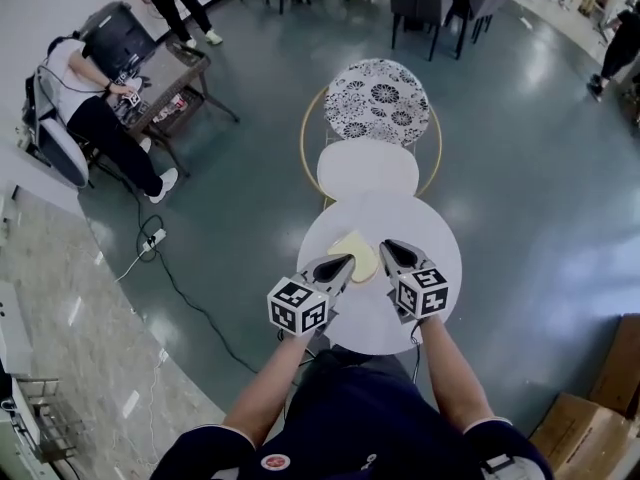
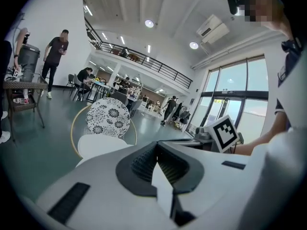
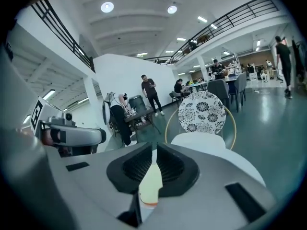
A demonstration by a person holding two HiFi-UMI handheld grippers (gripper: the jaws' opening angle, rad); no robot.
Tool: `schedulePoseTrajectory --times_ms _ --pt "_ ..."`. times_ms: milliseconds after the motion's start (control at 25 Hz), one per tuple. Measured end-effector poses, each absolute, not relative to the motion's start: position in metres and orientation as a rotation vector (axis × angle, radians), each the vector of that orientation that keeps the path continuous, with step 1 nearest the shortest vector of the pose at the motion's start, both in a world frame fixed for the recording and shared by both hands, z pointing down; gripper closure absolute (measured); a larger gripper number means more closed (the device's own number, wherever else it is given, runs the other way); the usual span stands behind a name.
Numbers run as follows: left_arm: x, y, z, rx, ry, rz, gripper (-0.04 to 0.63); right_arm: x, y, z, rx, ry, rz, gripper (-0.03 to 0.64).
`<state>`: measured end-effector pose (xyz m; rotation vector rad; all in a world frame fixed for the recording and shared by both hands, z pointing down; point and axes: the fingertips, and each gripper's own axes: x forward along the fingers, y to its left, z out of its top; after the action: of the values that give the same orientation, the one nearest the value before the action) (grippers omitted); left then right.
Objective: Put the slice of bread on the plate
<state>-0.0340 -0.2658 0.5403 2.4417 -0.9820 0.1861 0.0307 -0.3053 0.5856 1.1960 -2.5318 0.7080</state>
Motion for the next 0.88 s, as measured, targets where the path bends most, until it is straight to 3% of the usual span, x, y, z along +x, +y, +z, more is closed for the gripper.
schedulePoseTrajectory --times_ms 80,880 --pt "-0.031 -0.266 0.526 2.46 -0.973 0.161 0.589 0.031 -0.303 0.568 1.195 -2.548 0.676 0.611" --pt "-0.021 -0.257 0.412 2.673 -0.89 -0.006 0.589 0.012 -0.269 0.41 1.199 -2.88 0.443 0.611"
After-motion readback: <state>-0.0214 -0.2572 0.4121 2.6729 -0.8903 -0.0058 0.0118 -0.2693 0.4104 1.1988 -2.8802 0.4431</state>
